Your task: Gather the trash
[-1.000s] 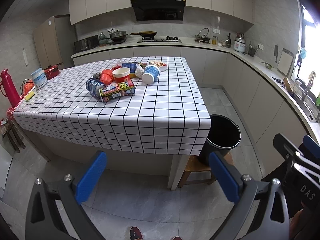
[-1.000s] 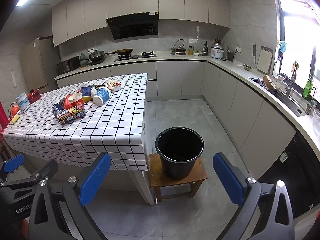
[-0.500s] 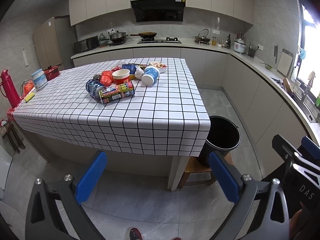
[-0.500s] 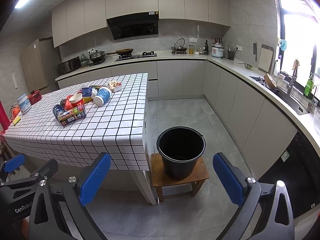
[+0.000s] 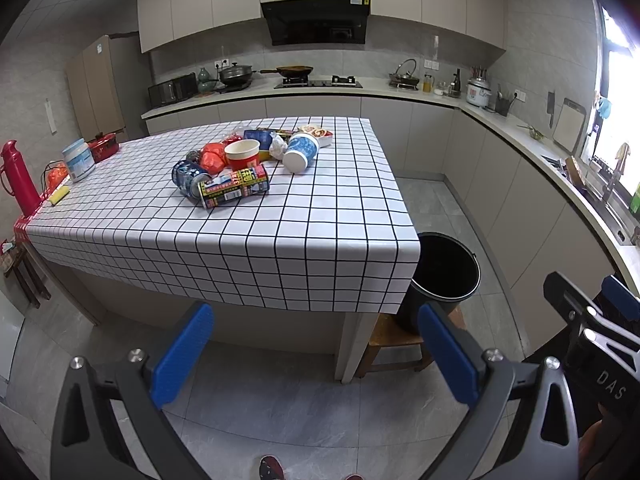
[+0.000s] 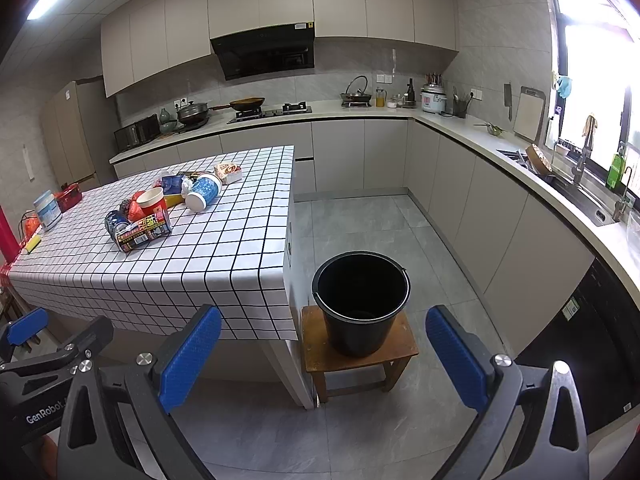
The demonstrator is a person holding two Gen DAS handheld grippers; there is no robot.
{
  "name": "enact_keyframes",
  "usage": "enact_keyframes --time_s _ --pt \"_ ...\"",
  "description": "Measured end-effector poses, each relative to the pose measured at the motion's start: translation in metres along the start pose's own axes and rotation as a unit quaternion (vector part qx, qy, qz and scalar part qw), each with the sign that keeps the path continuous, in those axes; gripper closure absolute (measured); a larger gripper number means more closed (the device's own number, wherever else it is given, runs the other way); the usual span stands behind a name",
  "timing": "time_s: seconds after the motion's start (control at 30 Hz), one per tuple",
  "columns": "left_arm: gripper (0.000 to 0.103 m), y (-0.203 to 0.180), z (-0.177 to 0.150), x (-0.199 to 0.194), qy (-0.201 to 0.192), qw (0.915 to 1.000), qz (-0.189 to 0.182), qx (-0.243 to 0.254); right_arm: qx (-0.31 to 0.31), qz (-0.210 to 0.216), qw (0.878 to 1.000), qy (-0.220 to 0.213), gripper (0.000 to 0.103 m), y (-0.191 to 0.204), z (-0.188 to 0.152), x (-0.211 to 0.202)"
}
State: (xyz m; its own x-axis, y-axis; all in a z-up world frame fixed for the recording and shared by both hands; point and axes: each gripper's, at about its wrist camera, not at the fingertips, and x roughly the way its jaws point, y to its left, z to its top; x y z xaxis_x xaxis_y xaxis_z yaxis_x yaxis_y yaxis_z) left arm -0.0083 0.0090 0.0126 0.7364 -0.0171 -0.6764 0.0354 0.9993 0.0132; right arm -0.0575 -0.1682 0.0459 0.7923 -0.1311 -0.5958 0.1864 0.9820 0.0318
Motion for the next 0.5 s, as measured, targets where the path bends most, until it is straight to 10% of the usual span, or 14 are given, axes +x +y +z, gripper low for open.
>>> enact_keyframes --time_s 0.5 --pt "0.0 0.0013 0.0002 -0.0006 0.0 1.0 -0.001 -0.001 0.006 -0.002 1.0 0.001 0.0 -0.0018 -0.0042 -0.0009"
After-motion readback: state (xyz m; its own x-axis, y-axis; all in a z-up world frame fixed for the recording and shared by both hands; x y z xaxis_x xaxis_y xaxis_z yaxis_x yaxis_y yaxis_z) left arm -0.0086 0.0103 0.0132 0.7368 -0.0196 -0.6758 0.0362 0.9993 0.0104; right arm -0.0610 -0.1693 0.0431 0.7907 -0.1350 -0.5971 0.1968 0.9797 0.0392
